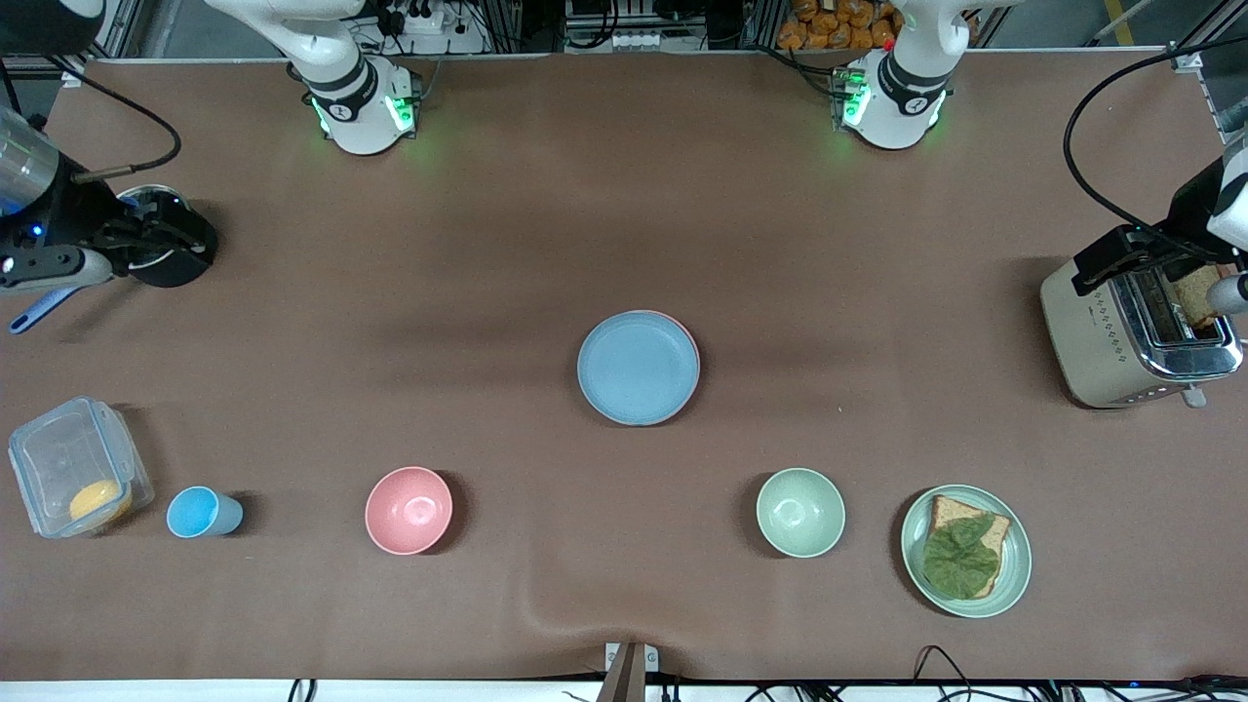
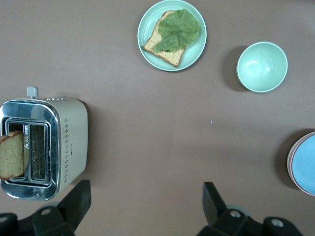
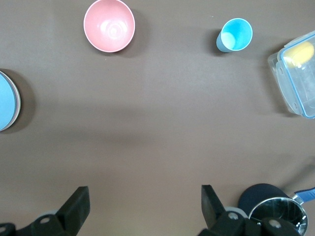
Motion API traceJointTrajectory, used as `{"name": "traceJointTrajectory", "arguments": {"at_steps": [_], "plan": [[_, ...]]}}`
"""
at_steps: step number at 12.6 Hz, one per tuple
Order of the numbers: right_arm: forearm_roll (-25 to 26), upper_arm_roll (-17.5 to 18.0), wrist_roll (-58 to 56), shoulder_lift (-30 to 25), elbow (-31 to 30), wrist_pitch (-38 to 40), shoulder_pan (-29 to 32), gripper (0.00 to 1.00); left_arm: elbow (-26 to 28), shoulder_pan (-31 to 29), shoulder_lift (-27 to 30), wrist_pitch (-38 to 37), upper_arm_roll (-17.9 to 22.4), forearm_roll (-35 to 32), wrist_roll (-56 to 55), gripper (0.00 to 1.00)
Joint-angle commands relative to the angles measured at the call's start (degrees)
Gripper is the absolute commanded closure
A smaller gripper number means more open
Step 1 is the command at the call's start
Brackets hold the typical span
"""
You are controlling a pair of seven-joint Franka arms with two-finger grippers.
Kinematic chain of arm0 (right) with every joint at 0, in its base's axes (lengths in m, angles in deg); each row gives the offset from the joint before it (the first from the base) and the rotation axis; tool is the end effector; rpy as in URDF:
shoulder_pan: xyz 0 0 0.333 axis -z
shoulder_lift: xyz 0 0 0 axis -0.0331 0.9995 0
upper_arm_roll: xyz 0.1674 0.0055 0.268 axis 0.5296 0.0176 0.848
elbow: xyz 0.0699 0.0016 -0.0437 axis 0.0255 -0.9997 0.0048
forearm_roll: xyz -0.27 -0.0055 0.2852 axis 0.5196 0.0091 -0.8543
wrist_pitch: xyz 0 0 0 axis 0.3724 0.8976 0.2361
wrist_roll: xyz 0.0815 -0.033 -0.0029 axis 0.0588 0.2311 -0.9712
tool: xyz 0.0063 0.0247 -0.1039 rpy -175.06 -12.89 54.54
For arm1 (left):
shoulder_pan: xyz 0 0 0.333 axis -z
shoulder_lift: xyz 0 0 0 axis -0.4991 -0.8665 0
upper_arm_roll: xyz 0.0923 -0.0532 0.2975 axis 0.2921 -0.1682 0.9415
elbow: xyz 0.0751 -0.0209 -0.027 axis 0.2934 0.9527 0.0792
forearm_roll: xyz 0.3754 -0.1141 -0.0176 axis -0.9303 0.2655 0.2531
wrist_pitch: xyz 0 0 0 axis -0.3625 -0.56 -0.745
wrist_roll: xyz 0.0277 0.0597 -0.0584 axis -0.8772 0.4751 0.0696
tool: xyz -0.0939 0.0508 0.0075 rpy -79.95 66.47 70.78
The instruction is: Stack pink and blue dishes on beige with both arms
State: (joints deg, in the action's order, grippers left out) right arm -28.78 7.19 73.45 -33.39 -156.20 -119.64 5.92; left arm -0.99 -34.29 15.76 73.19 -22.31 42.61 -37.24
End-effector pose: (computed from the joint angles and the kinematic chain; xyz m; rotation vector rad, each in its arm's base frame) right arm 0.5438 0.0283 0.6129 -3.1168 -0.1793 0.0621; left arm 0.5743 -0.0349 0.6305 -3.0943 -0.2121 -0.0382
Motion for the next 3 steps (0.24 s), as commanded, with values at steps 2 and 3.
{"name": "traceJointTrajectory", "arguments": {"at_steps": [2, 3], "plan": [[1.2, -0.3, 1.0, -2.1, -1.3, 1.1, 0.1, 0.00, -0.4, 0.0, 0.9, -3.7, 0.0, 1.4, 2.9, 0.00], [1.2, -0.5, 0.7, -2.1, -1.2, 1.3, 0.2, 0.00, -1.1, 0.0, 0.8, -4.8, -0.1, 1.4, 3.1, 0.00]]}}
